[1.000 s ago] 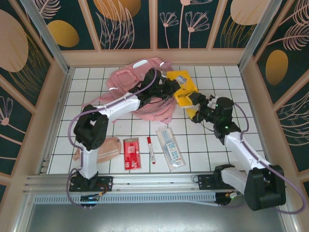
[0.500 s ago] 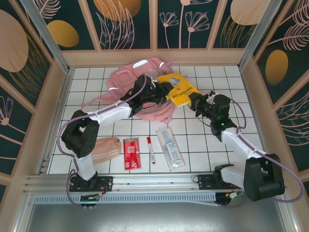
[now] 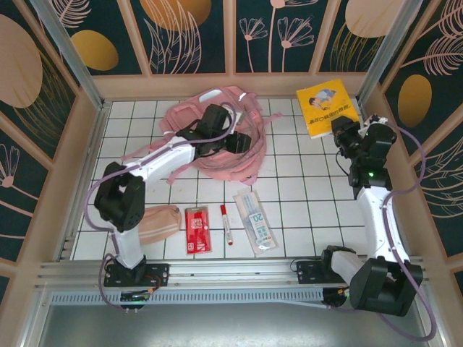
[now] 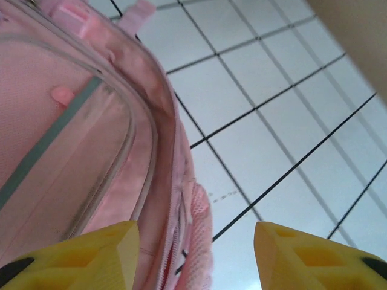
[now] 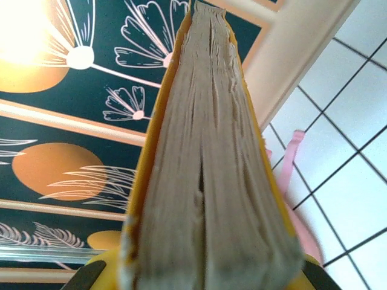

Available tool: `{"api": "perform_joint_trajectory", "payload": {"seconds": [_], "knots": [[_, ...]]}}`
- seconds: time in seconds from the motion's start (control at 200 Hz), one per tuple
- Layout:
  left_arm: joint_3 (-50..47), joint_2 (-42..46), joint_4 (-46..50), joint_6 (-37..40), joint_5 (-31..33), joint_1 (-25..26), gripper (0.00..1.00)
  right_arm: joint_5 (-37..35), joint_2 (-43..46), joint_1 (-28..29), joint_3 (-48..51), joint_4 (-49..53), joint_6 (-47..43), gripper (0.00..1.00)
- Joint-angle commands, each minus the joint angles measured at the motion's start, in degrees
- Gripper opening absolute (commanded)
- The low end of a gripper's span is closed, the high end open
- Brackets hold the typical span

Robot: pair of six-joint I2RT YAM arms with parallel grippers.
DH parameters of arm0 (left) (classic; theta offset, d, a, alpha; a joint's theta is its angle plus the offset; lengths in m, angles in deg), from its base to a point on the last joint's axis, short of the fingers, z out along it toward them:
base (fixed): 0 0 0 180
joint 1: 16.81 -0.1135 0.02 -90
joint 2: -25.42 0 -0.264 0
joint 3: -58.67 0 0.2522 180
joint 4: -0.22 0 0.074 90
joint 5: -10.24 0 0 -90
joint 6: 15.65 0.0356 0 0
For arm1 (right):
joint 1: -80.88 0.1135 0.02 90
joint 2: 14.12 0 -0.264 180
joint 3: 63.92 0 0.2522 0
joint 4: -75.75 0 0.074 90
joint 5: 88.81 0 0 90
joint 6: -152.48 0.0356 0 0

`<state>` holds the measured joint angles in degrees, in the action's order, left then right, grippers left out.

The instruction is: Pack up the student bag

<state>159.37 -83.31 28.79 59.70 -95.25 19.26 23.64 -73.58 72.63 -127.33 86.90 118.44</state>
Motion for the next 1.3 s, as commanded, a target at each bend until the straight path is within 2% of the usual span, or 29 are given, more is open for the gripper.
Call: {"api": "perform_joint_trajectory", "payload": {"seconds": [0.0,0.095,0.27,0.355,0.385,0.495,0.68,0.881,0.966,1.016,1.031,1.071,1.096,1.176,1.296], "knots": [[5.8,-5.2,8.2,10.2,-2.8,1.4,0.51,1.1,1.9,-0.4,-2.7,3.3,-6.6,0.0],[7.8,-8.7,10.0,10.7,-3.1,2.7,0.51,2.6,1.8,-0.6,-2.7,4.4,-7.2,0.0],[9.9,-13.4,9.8,6.1,5.5,3.2,0.47,4.5,2.1,-0.6,-1.8,5.2,-7.5,0.0],[11.8,-15.1,10.0,3.9,8.4,3.3,0.4,6.5,1.8,-0.7,-1.1,4.7,-7.2,0.0],[12.4,-15.6,10.0,3.1,8.9,3.2,0.34,7.0,1.8,-0.6,-0.8,4.7,-7.2,0.0],[14.7,-16.5,10.9,1.6,9.9,3.2,0.0,8.5,1.7,-0.6,0.1,5.1,-7.3,0.0],[16.5,-11.7,11.7,4.5,7.9,3.2,0.0,13.1,-1.1,-0.5,-0.2,12.2,-11.5,0.0],[19.3,-5.8,12.9,11.6,12.2,3.2,0.0,19.8,-2.7,-0.4,1.1,17.2,-18.7,0.0],[18.9,-5.1,11.1,11.9,14.0,3.1,0.0,19.5,-3.6,-0.1,0.7,20.8,-22.6,0.0],[18.4,-5.8,10.1,12.0,12.4,3.0,0.0,19.0,-4.1,-0.1,0.4,22.3,-24.6,0.0],[18.6,-6.3,9.9,11.9,11.9,3.0,0.05,18.8,-4.2,-0.1,0.2,22.6,-25.2,0.0],[19.1,-7.7,9.8,10.8,10.8,2.9,0.34,17.9,-4.4,0.0,-0.2,23.3,-26.3,0.0],[19.8,-8.9,10.1,9.9,9.7,2.8,0.43,17.2,-4.5,-0.1,-0.5,23.8,-26.9,0.0],[23.6,-12.7,11.8,7.3,5.6,2.6,0.48,13.9,-4.5,-0.1,-1.6,25.9,-28.4,0.0],[28.9,-18.2,13.6,5.7,5.3,2.5,0.5,11.8,-4.5,-0.3,-2.9,28.2,-30.6,0.0]]}}
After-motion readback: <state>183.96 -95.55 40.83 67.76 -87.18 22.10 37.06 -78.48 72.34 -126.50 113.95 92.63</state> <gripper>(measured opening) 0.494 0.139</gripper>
